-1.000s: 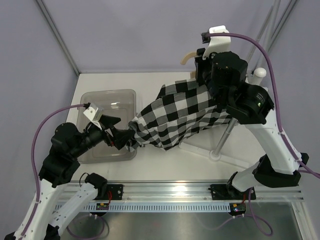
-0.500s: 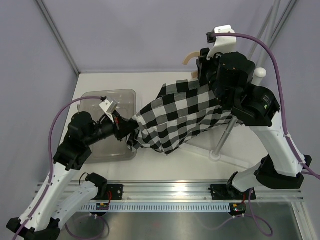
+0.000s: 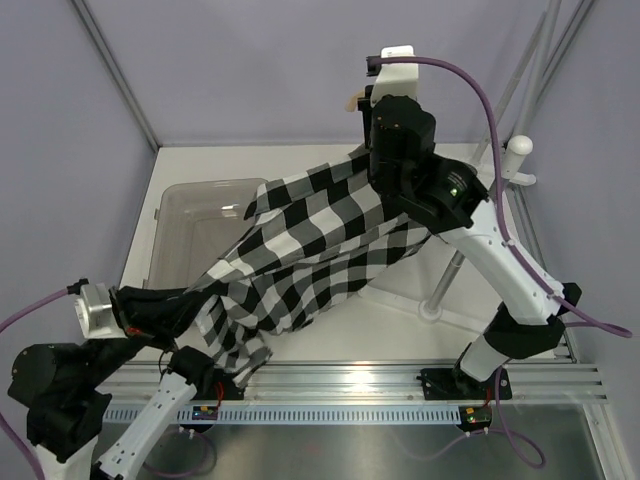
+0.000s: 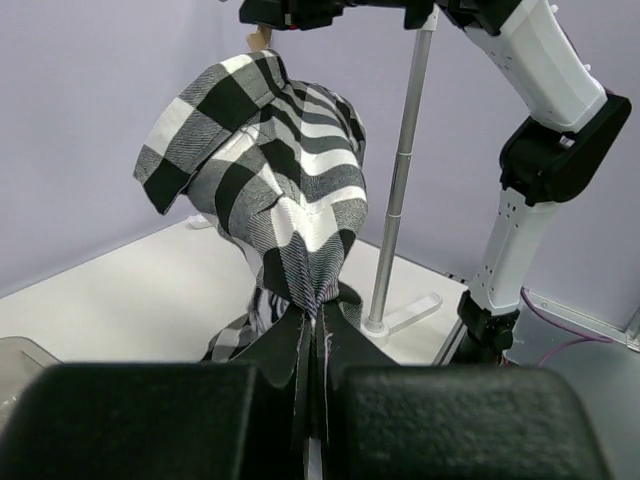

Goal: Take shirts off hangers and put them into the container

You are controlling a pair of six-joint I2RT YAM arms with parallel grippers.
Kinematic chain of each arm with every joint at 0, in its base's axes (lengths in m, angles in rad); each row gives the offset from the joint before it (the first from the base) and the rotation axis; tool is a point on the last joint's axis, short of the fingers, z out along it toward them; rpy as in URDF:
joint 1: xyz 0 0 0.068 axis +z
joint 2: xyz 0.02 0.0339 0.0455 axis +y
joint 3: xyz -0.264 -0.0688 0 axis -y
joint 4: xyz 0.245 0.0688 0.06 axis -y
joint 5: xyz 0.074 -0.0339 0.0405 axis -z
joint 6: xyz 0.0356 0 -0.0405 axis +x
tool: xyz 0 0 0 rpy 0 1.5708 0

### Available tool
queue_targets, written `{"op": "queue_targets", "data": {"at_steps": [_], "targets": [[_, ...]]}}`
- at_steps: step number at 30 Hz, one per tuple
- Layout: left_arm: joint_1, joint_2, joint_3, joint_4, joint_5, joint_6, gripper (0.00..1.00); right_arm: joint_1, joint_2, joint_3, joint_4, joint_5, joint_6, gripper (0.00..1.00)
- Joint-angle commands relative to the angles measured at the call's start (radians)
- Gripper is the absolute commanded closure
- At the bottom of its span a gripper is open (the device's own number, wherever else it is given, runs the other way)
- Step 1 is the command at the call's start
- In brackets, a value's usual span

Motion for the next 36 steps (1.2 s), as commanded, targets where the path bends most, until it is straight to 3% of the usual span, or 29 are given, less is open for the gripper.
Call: {"op": "queue_targets", "data": {"at_steps": [1, 4, 12, 15, 16, 20, 26, 33, 36], "targets": [[0.002, 0.021, 0.013, -0.043, -0.011, -0.021, 1.0, -0.024, 0.02, 0.043, 0.133, 0.19, -0.11, 1.0], [0.001, -0.007, -0.102, -0.005, 0.036, -0.09, 1.0, -0.029, 0.074, 0.188, 0.123, 0.19, -0.14, 1.0], [0.002, -0.102, -0.361, -0.066, -0.198, -0.165, 1.0, -0.02, 0.207, 0.528, 0.227, 0.19, -0.366, 1.0], [0.002, -0.035, -0.337, -0.049, -0.273, -0.223, 1.0, -0.002, 0.149, 0.507, 0.148, 0.101, -0.284, 1.0], [0.001, 0.022, -0.339, -0.023, -0.242, -0.239, 1.0, 0.0, 0.107, 0.497, 0.093, 0.06, -0.157, 1.0], [0.001, 0.14, -0.414, 0.301, -0.106, -0.349, 1.0, 0.003, 0.016, 0.37, -0.005, -0.059, 0.007, 1.0], [-0.007, 0.323, -0.486, 0.627, 0.056, -0.469, 1.0, 0.003, 0.025, 0.402, -0.077, -0.166, 0.128, 1.0], [-0.084, 0.593, -0.455, 0.762, 0.141, -0.47, 1.0, 0.003, 0.028, 0.436, -0.08, -0.33, 0.254, 1.0], [-0.118, 0.627, -0.435, 0.77, 0.118, -0.449, 1.0, 0.002, 0.039, 0.436, -0.078, -0.344, 0.248, 1.0]]}}
